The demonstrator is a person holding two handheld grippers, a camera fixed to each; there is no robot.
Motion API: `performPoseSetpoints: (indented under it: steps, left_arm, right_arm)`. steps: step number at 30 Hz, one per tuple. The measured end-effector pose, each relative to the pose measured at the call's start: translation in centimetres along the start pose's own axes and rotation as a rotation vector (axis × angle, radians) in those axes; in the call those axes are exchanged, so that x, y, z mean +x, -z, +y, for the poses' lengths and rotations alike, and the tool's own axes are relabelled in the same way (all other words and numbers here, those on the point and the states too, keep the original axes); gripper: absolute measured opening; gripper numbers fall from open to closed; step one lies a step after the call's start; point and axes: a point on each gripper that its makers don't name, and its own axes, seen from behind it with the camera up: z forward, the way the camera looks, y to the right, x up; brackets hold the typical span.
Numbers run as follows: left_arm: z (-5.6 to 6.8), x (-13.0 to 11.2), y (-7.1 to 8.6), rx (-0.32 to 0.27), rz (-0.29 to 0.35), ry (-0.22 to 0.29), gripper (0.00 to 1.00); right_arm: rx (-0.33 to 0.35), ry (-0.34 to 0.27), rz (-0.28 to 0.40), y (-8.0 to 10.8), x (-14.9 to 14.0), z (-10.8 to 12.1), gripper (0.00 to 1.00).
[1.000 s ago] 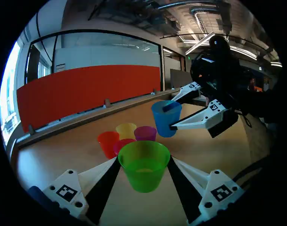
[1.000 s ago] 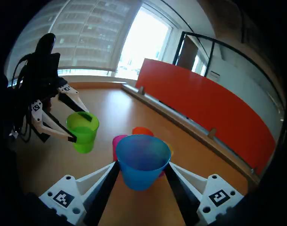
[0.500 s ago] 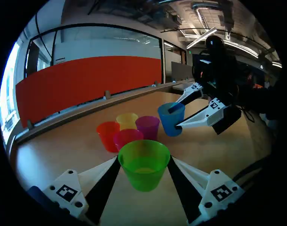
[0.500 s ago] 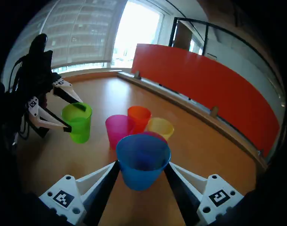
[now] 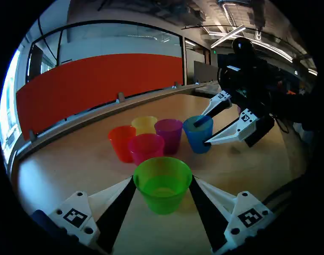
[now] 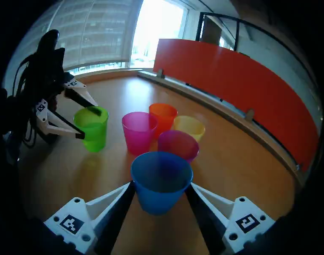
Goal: Pour water
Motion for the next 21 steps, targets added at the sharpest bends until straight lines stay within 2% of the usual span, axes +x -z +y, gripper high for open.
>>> performPoseSetpoints:
  steps: [21]
  left_arm:
    - [0.4,-1.3,-0.1,-0.021,-0.043,-0.005,0.87]
  right_arm:
    - [0.016,-0.02,-0.019,-0.1,-1.4,-0.4,0.88]
